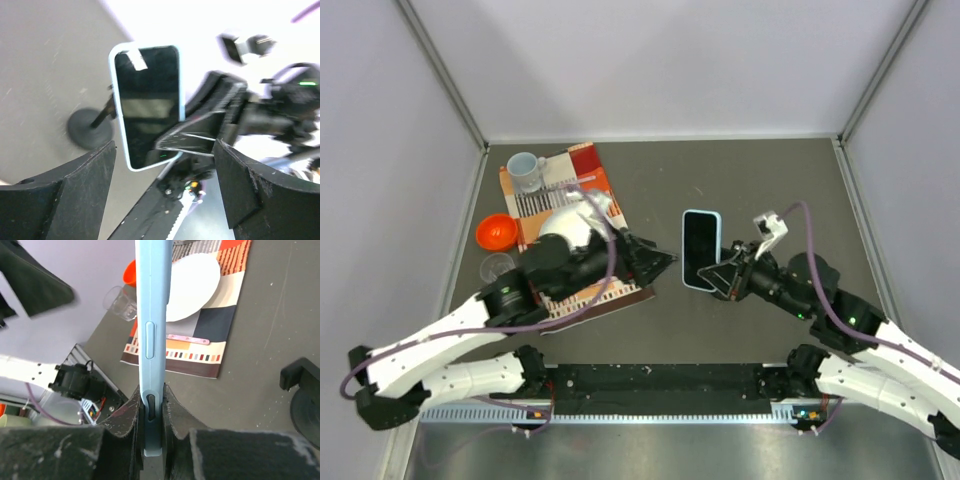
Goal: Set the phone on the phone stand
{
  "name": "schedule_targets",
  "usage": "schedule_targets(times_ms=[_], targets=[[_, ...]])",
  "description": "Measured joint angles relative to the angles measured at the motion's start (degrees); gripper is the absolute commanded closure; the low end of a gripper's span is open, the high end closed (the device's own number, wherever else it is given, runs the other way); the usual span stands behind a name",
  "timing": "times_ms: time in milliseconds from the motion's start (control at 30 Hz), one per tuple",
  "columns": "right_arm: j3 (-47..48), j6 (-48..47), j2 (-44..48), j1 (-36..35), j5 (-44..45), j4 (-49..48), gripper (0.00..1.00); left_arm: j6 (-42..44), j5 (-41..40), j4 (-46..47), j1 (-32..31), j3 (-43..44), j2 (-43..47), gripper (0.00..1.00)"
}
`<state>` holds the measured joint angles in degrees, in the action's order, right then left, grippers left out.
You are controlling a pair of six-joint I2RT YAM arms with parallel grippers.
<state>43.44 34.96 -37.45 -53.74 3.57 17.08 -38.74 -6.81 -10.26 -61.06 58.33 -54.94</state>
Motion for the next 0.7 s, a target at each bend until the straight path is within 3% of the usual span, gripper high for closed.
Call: schedule_targets(times_ms=[233,333,367,467,700], targets=[[-6.23,-3.3,16.9,0.02,-6.1,1.77,1.0,4.24,13.14,10.58,0.22,-2.25,14.12,0.16],[-6.71,-4.37,22.4,0.02,-10.95,1.6,1.0,4.7,19.65,14.67,0.22,-4.0,13.29,0.11],[-6.71,-4.55,23.45,0.02,-12.31,1.14,1.0,4.48,21.68,16.11,0.22,-4.98,12.39,0.03],[-6.71,-4.96,24.72,0.02,-14.69,0.31,1.0,2.71,27.08,21.27,0.22,-8.28,7.96,0.02],[-6.8,-4.74,24.41,0.02,-16.31,-3.26,1.0,-5.2,35.95,37.13,0.24,-15.43,-2.27,0.27]])
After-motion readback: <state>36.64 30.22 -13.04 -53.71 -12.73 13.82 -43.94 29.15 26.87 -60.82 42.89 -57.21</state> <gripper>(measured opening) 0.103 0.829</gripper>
